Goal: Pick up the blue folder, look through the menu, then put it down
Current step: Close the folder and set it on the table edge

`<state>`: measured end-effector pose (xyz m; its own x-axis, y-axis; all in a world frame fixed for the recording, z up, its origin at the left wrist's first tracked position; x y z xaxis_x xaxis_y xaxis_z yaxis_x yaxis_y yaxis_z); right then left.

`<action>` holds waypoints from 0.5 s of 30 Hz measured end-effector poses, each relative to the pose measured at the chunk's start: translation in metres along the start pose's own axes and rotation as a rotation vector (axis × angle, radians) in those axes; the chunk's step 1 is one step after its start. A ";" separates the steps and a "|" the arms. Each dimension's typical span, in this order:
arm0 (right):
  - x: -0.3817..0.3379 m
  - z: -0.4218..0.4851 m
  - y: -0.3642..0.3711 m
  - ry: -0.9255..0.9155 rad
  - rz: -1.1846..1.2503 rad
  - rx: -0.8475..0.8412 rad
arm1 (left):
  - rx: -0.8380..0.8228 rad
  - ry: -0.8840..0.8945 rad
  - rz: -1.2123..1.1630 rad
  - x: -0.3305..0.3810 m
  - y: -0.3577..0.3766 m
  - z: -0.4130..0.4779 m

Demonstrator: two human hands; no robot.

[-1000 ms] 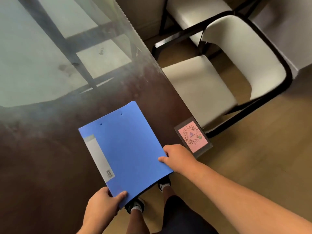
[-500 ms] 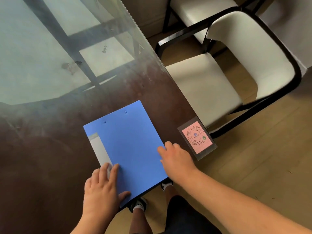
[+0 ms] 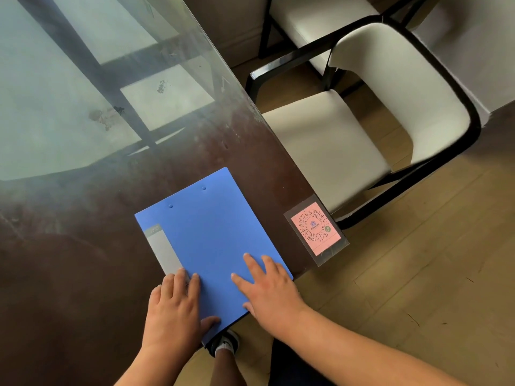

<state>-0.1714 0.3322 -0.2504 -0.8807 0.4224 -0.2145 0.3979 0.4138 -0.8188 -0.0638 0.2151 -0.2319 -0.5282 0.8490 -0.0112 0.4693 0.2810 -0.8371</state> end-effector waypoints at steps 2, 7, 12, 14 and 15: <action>0.014 -0.003 0.000 0.003 -0.002 -0.010 | 0.015 0.016 0.002 0.012 -0.004 0.004; 0.041 -0.007 -0.004 -0.006 -0.022 -0.012 | 0.051 0.044 0.005 0.036 -0.013 0.014; 0.052 -0.010 -0.006 -0.010 -0.036 -0.010 | 0.070 0.055 0.036 0.044 -0.018 0.018; 0.053 -0.012 -0.008 -0.010 -0.041 -0.010 | 0.075 0.061 0.033 0.047 -0.019 0.019; 0.054 -0.012 -0.009 -0.010 -0.043 -0.008 | 0.075 0.063 0.040 0.048 -0.020 0.020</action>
<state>-0.2193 0.3609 -0.2477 -0.8997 0.3956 -0.1846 0.3614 0.4376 -0.8234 -0.1120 0.2415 -0.2267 -0.4637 0.8859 -0.0135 0.4337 0.2137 -0.8753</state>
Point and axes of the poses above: each hand's wrist, its own z-axis towards the middle knuckle, its own y-axis out of the palm, x = y × z, the point moved 10 cm from there along z, towards the middle knuckle, and after that the axes turned 1 degree about z, right-handed, at the moved point
